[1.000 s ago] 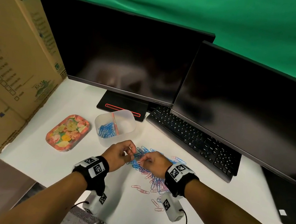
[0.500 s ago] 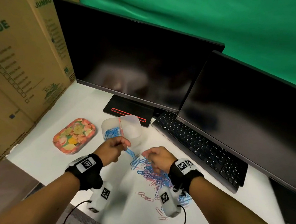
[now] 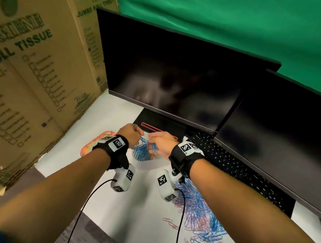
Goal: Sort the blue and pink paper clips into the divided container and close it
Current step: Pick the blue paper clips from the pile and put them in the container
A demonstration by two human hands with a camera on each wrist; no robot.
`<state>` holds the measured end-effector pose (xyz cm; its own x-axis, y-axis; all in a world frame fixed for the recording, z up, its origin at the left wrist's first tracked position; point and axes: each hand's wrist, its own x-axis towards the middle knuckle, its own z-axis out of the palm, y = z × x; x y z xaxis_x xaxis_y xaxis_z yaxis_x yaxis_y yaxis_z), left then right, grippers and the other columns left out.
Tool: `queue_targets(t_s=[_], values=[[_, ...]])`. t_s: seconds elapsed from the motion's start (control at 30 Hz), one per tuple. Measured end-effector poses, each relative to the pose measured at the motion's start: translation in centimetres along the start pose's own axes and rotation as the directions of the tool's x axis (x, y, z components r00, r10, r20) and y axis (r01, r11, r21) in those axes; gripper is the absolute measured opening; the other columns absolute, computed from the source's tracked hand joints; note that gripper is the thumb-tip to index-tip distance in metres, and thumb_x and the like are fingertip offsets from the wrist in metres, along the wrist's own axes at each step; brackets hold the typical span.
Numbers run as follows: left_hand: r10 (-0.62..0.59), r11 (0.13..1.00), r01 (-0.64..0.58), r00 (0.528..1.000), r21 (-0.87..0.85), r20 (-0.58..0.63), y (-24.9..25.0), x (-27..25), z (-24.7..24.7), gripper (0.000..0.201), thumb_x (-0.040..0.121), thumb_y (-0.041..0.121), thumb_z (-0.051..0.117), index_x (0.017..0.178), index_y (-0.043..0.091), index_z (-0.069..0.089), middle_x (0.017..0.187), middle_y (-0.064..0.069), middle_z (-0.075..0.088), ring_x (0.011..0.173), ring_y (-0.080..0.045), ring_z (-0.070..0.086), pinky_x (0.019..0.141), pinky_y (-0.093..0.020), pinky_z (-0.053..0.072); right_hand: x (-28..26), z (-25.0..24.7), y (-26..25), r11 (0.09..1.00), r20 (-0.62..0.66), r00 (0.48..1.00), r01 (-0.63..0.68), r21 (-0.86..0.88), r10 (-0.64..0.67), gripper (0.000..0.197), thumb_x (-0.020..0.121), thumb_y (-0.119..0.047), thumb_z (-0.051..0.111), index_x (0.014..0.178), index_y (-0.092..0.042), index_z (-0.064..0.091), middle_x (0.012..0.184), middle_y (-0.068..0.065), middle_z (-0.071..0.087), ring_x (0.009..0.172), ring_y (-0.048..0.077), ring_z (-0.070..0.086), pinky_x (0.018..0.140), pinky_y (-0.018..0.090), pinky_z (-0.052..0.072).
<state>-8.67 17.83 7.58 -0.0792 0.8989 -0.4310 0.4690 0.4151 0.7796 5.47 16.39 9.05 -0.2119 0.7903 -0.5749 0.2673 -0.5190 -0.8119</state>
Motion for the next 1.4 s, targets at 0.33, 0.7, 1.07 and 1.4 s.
queue_targets(t_s=[0.33, 0.7, 1.07, 1.4], values=[[0.033, 0.919, -0.027, 0.999, 0.394, -0.009, 0.5, 0.2, 1.1, 0.027, 0.088, 0.008, 0.044, 0.100, 0.006, 0.068, 0.109, -0.018, 0.067, 0.101, -0.035, 0.064, 0.087, -0.042, 0.056, -1.1, -3.8, 2.3, 0.992, -0.206, 0.971, 0.107, -0.074, -0.120, 0.033, 0.088, -0.002, 0.047, 0.116, -0.009, 0.064, 0.080, 0.006, 0.057, 0.084, 0.024, 0.053, 0.081, 0.037, 0.048], [0.303, 0.875, -0.299, 0.952, 0.382, 0.050, 0.9, -2.7, 4.8, 0.018, 0.084, 0.009, 0.055, 0.081, 0.024, 0.065, 0.092, -0.005, 0.072, 0.084, -0.025, 0.067, 0.072, -0.024, 0.050, -5.6, -9.0, 12.2, 0.970, -0.288, 0.957, -0.042, -0.238, -0.030, 0.025, 0.091, -0.005, 0.050, 0.091, -0.022, 0.068, 0.085, 0.004, 0.064, 0.074, 0.017, 0.057, 0.065, 0.023, 0.046], [0.113, 0.658, -0.277, 0.956, 0.700, 0.272, -6.1, -4.3, 13.0, 0.041, 0.081, 0.035, 0.066, 0.115, 0.013, 0.058, 0.118, -0.008, 0.058, 0.110, -0.027, 0.056, 0.091, -0.034, 0.048, -8.6, -9.5, 16.6, 0.819, -0.271, 0.960, -0.095, -0.566, -0.075, 0.027, 0.090, -0.013, 0.050, 0.106, -0.017, 0.071, 0.113, 0.006, 0.070, 0.102, 0.022, 0.065, 0.090, 0.024, 0.050], [0.048, 0.701, -0.185, 0.976, 0.689, 0.214, -6.9, -4.5, 12.7, 0.024, 0.084, 0.030, 0.064, 0.101, 0.012, 0.066, 0.106, -0.009, 0.066, 0.096, -0.027, 0.063, 0.080, -0.034, 0.053, -6.5, -7.4, 14.1, 0.650, -0.194, 0.971, -0.060, -0.758, -0.137, 0.028, 0.088, -0.012, 0.050, 0.106, -0.022, 0.069, 0.112, 0.003, 0.066, 0.102, 0.025, 0.064, 0.091, 0.034, 0.053]])
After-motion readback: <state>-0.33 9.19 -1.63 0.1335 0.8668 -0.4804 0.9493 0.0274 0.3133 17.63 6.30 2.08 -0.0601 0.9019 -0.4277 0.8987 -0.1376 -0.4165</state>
